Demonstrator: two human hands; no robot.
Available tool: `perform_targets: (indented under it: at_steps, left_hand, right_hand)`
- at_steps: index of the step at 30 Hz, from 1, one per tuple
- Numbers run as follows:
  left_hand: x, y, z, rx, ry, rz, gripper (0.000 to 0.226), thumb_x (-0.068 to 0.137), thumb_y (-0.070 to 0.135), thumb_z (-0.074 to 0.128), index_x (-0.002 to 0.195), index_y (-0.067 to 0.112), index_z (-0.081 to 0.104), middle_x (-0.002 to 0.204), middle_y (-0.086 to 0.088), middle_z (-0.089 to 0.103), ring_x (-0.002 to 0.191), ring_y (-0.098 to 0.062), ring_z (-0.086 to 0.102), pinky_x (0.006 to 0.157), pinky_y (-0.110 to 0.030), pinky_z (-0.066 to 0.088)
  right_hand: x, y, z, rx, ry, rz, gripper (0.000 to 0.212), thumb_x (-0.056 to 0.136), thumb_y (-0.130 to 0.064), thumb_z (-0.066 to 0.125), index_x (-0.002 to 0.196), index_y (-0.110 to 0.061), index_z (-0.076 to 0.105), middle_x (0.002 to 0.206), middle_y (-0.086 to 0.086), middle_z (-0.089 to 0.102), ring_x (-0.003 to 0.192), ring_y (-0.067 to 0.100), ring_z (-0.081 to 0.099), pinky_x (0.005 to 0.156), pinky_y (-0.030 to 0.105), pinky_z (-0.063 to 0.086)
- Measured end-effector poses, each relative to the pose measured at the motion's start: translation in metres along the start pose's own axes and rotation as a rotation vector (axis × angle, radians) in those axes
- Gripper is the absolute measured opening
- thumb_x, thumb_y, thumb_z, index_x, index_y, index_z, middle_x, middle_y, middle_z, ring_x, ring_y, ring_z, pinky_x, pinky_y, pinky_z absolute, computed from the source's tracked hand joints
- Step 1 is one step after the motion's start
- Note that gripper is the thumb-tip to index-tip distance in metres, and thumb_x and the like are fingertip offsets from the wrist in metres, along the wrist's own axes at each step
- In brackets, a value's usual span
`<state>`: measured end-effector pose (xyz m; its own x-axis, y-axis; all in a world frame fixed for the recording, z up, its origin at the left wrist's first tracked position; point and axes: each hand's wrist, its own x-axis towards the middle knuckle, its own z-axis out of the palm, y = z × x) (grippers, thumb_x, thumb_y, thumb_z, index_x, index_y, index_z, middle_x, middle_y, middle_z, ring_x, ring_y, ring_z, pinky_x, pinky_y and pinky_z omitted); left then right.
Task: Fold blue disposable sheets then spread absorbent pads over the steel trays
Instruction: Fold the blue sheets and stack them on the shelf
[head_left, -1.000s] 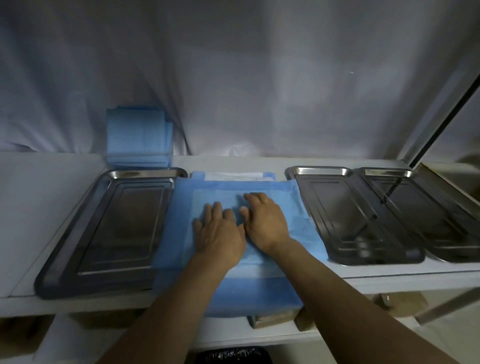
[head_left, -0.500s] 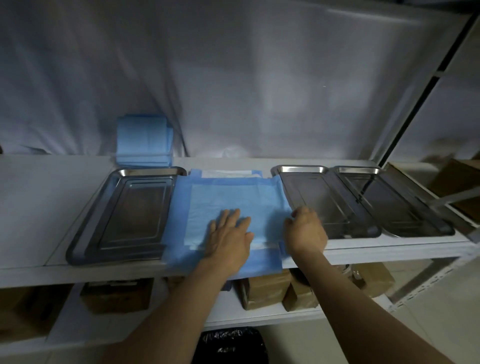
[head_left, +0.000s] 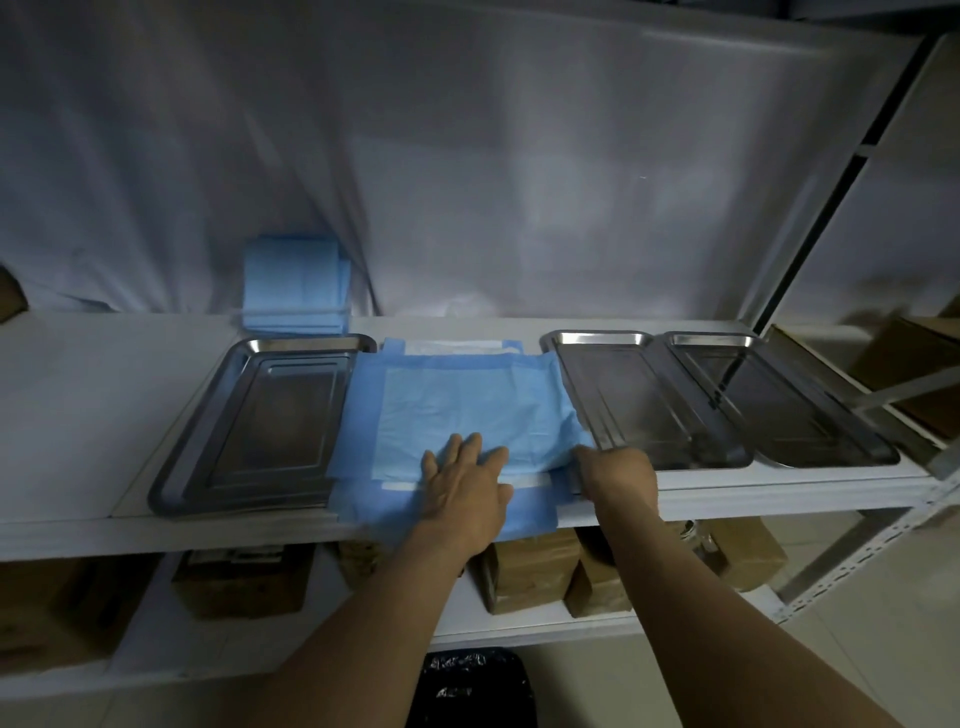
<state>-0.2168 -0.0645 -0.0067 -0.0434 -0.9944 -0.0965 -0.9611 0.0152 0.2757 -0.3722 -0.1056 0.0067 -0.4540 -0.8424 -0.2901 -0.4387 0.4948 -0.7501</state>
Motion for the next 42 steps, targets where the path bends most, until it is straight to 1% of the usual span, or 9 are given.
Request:
perform_targets:
  at_steps: [7, 14, 18, 23, 26, 29, 33, 36, 42]
  left_hand:
    - [0.0, 0.002, 0.004, 0.065, 0.001, 0.007, 0.052, 0.1, 0.042, 0.029, 0.149, 0.03, 0.016, 0.16, -0.002, -0.001, 0.147, -0.025, -0.008, 0.119, -0.05, -0.005]
    - [0.007, 0.006, 0.005, -0.049, 0.129, -0.028, 0.057, 0.094, 0.034, 0.047, 0.146, 0.021, 0.026, 0.156, -0.002, 0.016, 0.146, -0.022, 0.007, 0.119, -0.044, 0.004]
    - [0.018, 0.016, 0.003, -0.563, 0.264, -0.103, 0.075, 0.086, 0.023, 0.063, 0.148, 0.019, 0.02, 0.144, -0.004, 0.04, 0.134, -0.021, 0.039, 0.109, -0.034, 0.033]
    - [0.029, 0.012, -0.012, -1.124, 0.515, -0.336, 0.018, 0.093, 0.017, 0.05, 0.11, 0.011, 0.052, 0.094, -0.007, 0.063, 0.102, -0.031, 0.062, 0.077, -0.029, 0.051]
    - [0.035, -0.005, -0.015, -1.616, 0.531, -0.597, 0.025, 0.098, 0.021, 0.039, 0.117, 0.012, 0.053, 0.1, -0.011, 0.064, 0.093, -0.031, 0.063, 0.085, -0.047, 0.054]
    - [0.035, -0.02, -0.017, -2.021, 0.521, -0.67, 0.028, 0.097, 0.009, 0.037, 0.122, 0.011, 0.051, 0.094, -0.013, 0.061, 0.07, -0.025, 0.058, 0.068, -0.043, 0.051]
    - [0.031, -0.032, -0.017, -2.176, 0.41, -0.693, 0.038, 0.098, 0.024, 0.044, 0.133, 0.009, 0.047, 0.117, -0.017, 0.059, 0.076, -0.027, 0.058, 0.08, -0.047, 0.045]
    - [0.031, -0.034, -0.024, -2.21, 0.322, -0.691, 0.041, 0.099, 0.035, 0.041, 0.13, 0.009, 0.048, 0.096, -0.013, 0.062, 0.075, -0.026, 0.058, 0.079, -0.048, 0.045]
    - [0.037, -0.029, -0.027, -2.201, 0.175, -0.608, 0.04, 0.098, 0.04, 0.036, 0.121, 0.012, 0.052, 0.068, -0.009, 0.067, 0.048, -0.021, 0.061, 0.053, -0.028, 0.048]
  right_hand:
    - [0.002, 0.001, 0.016, 0.273, -0.11, 0.078, 0.032, 0.075, -0.033, 0.072, 0.075, -0.004, 0.06, 0.074, 0.015, 0.069, 0.072, 0.031, 0.069, 0.079, 0.042, 0.058]
    - [-0.019, -0.035, 0.024, 0.304, 0.011, -0.296, 0.022, 0.082, -0.021, 0.061, 0.064, -0.015, 0.049, 0.071, 0.008, 0.059, 0.068, 0.022, 0.055, 0.067, 0.036, 0.049]
    - [-0.035, -0.053, 0.036, 0.281, -0.086, -0.504, 0.024, 0.076, -0.022, 0.065, 0.06, -0.02, 0.046, 0.065, 0.005, 0.058, 0.065, 0.021, 0.056, 0.066, 0.036, 0.05]
    - [-0.049, -0.058, 0.045, 0.307, -0.44, -0.538, 0.021, 0.079, -0.022, 0.069, 0.062, -0.01, 0.066, 0.066, 0.011, 0.064, 0.07, 0.014, 0.058, 0.072, 0.031, 0.049]
    - [-0.043, -0.055, 0.046, 0.267, -0.38, -0.486, 0.03, 0.089, -0.025, 0.057, 0.076, 0.0, 0.064, 0.07, 0.011, 0.057, 0.07, 0.012, 0.051, 0.065, 0.023, 0.042]
    - [-0.031, -0.047, 0.057, 0.085, -0.299, -0.443, 0.023, 0.091, -0.019, 0.051, 0.069, -0.012, 0.053, 0.067, 0.0, 0.051, 0.067, 0.017, 0.047, 0.068, 0.03, 0.042]
    - [-0.025, -0.047, 0.074, 0.059, -0.256, -0.338, 0.038, 0.092, -0.022, 0.05, 0.056, -0.009, 0.05, 0.07, 0.012, 0.055, 0.07, 0.025, 0.053, 0.066, 0.035, 0.044]
    - [-0.03, -0.056, 0.081, 0.076, -0.334, -0.232, 0.038, 0.093, -0.036, 0.052, 0.089, 0.0, 0.063, 0.084, 0.013, 0.057, 0.081, 0.027, 0.055, 0.072, 0.034, 0.045]
    - [-0.016, -0.067, 0.084, 0.109, -0.299, -0.288, 0.021, 0.088, -0.022, 0.053, 0.073, -0.008, 0.052, 0.082, 0.013, 0.062, 0.087, 0.033, 0.062, 0.082, 0.039, 0.052]
